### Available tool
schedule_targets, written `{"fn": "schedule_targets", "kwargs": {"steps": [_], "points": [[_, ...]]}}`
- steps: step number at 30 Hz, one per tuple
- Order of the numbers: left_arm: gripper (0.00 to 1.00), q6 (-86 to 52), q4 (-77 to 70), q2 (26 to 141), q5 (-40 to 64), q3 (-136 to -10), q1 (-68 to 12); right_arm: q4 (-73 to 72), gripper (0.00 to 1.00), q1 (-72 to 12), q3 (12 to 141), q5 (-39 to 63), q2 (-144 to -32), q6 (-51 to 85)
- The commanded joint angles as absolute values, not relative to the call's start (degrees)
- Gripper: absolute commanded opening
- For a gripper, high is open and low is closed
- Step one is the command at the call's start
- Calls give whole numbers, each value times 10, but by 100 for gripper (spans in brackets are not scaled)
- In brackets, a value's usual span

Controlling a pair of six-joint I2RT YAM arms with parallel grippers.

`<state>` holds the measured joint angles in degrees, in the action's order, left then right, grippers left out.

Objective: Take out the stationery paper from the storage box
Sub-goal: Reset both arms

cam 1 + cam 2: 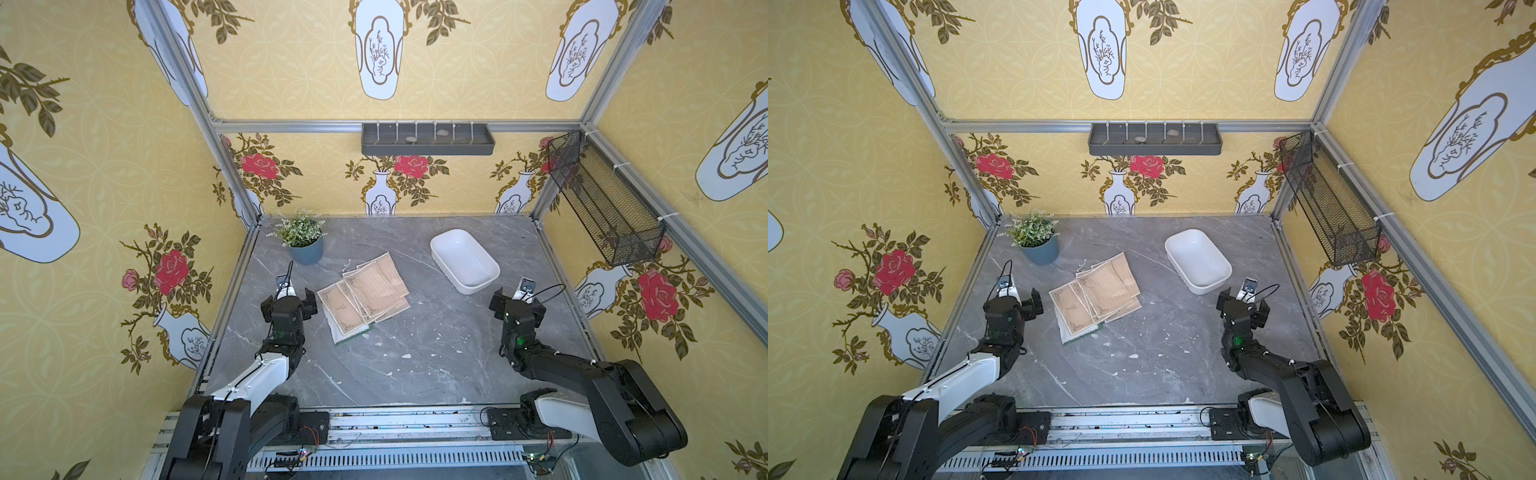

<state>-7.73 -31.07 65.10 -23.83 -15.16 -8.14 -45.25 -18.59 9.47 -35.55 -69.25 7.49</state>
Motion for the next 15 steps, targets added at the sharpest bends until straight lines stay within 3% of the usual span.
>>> {"fn": "schedule_targets", "kwargs": {"steps": [1,7,15], "points": [[99,-57,-352,683,-220,-174,-77,-490,97,-185,82,-359,-676,70],[99,-57,-420,726,-240,-174,-53,-532,97,-182,64,-388,-669,36],[99,-68,-446,798,-88,-189,42,-602,97,-166,76,-359,-737,-29]]}}
